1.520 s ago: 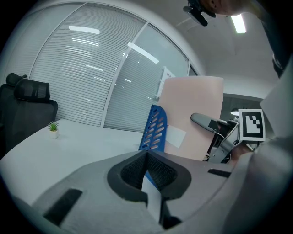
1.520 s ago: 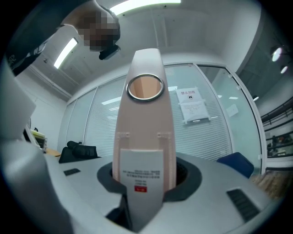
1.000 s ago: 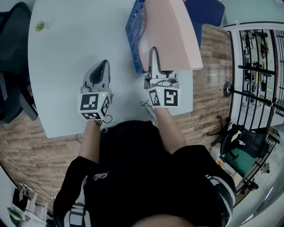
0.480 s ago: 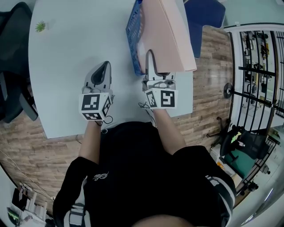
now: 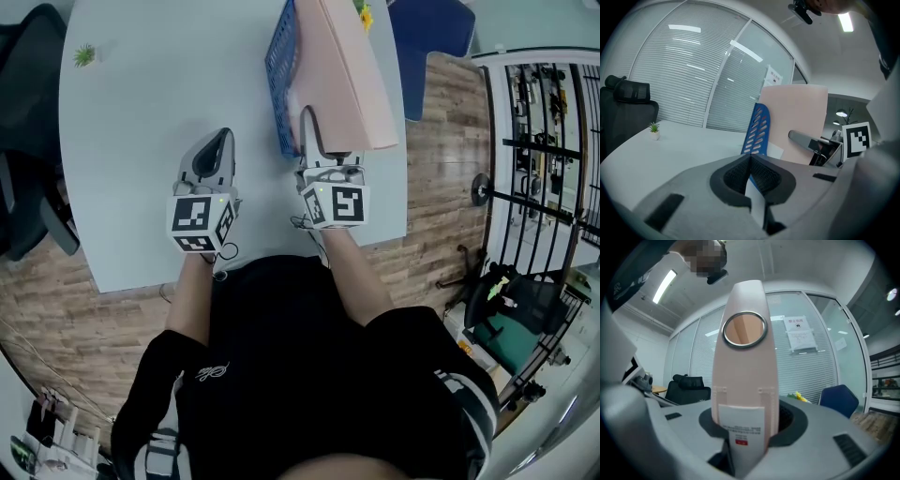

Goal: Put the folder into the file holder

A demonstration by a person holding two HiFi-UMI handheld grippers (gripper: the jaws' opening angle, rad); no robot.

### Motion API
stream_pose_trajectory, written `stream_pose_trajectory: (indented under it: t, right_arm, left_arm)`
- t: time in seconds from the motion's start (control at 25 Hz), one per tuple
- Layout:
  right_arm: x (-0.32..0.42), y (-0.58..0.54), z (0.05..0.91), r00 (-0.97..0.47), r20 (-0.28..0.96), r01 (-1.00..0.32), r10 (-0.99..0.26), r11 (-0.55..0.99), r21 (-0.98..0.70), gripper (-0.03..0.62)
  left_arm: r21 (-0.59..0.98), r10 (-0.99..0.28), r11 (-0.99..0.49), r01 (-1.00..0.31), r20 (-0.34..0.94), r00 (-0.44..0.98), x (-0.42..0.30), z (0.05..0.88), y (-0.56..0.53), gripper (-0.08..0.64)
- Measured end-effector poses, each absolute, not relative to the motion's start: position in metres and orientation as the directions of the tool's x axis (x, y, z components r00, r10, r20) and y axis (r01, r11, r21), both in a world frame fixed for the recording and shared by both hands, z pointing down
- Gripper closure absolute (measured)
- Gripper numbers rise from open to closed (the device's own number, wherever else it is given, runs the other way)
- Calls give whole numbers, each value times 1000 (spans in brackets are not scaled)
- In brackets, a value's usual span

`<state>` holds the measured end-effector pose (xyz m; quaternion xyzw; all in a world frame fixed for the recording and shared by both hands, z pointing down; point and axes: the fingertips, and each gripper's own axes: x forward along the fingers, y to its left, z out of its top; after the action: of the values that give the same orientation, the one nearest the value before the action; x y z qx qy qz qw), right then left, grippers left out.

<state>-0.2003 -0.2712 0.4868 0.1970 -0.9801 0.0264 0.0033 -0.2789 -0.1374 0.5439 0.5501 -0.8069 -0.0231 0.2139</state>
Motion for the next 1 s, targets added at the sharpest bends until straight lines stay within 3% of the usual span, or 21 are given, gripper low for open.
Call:
stream_pose_trajectory:
  t: [1.0]
  right_arm:
    - [-208,-267,528,-899,214,-393,-381,919,-16,416]
  left_arm:
    - [279,-895,397,-874,327,-302,-277,550,-137,560]
